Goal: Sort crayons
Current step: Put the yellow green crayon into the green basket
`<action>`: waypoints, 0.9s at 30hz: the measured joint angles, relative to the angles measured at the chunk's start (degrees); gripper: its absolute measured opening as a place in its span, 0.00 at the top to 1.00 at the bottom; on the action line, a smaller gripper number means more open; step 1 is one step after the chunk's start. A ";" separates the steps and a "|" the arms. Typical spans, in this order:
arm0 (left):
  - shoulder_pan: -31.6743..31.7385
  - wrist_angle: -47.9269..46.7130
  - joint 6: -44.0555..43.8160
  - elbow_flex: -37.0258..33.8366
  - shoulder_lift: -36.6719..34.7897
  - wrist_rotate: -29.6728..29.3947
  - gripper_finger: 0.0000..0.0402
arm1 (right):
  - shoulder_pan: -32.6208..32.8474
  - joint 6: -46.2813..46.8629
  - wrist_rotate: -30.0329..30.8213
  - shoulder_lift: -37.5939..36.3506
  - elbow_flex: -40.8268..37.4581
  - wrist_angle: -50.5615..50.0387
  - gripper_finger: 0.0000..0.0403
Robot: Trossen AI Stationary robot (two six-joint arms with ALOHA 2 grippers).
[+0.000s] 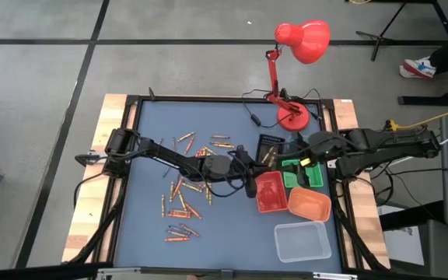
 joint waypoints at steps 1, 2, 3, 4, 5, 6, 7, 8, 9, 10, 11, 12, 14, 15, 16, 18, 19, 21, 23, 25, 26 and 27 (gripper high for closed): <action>0.00 0.06 0.03 0.00 0.00 0.02 0.99 | 0.00 -0.18 0.07 0.00 0.00 0.74 0.64; -0.02 0.02 0.03 0.00 0.00 0.05 0.99 | 0.00 -0.26 0.42 0.00 0.00 1.49 0.64; -0.04 -0.01 0.03 0.00 0.00 0.18 0.99 | 0.00 -0.35 0.71 0.00 0.00 2.23 0.64; -0.04 0.00 0.03 0.00 0.00 0.25 0.99 | 0.00 -0.42 0.97 0.00 0.00 2.89 0.64; -0.04 0.06 0.03 0.00 0.00 0.39 0.99 | 0.00 -0.44 0.99 0.00 0.00 3.45 0.64; -0.04 0.28 0.01 0.00 0.00 0.38 0.99 | 0.00 -0.43 1.01 0.13 0.00 4.16 0.64; -0.02 0.47 0.01 0.00 0.00 0.39 0.99 | 0.00 -0.42 1.03 0.23 0.00 4.93 0.64; -0.02 0.70 0.01 0.00 0.00 0.39 0.99 | 0.00 -0.42 1.05 0.26 0.00 5.32 0.64; -0.04 1.05 0.02 0.00 0.00 0.38 0.99 | 0.00 -0.40 1.06 0.30 0.00 5.64 0.64; -0.04 1.41 0.01 0.00 0.00 0.39 0.99 | 0.00 -0.40 1.06 0.45 0.00 6.00 0.64; -0.04 1.73 0.01 0.00 0.00 0.39 0.99 | 0.00 -0.39 1.08 0.76 0.00 6.48 0.64; -0.04 1.88 0.01 0.00 0.00 0.39 0.99 | 0.00 -0.39 1.08 0.93 0.00 6.83 0.64; -0.04 2.18 0.01 0.00 0.00 0.38 0.99 | 0.00 -0.42 1.08 1.63 -0.02 7.35 0.64; -0.04 2.21 0.01 0.00 0.00 0.39 0.99 | 0.00 -0.44 1.10 2.15 -0.02 8.22 0.64; -0.04 2.29 0.01 0.00 0.00 0.39 0.99 | 0.00 -0.44 1.09 2.50 -0.02 8.83 0.64; -0.04 2.32 -0.01 0.00 0.00 0.39 0.99 | 0.00 -0.44 1.03 3.55 -0.02 8.77 0.64; -0.02 2.26 -0.01 0.00 0.00 0.39 0.99 | 0.00 -0.44 1.03 4.07 -0.02 8.87 0.64; -0.02 2.16 -0.01 0.00 0.00 0.37 0.99 | 0.00 -0.45 1.01 4.94 -0.03 8.68 0.65; -0.02 2.09 -0.01 0.00 0.00 0.39 0.99 | 0.00 -0.46 0.98 5.47 -0.04 8.74 0.69; -0.04 1.81 -0.01 0.00 0.00 0.39 0.99 | 0.00 -0.61 0.97 5.53 -0.04 8.63 0.75; -0.04 1.70 -0.01 0.00 0.00 0.43 0.99 | 0.00 -0.88 0.99 5.53 -0.04 8.63 0.78; -0.04 1.72 -0.01 0.00 0.00 0.47 0.99 | -0.02 -1.44 0.99 5.53 -0.04 8.63 0.82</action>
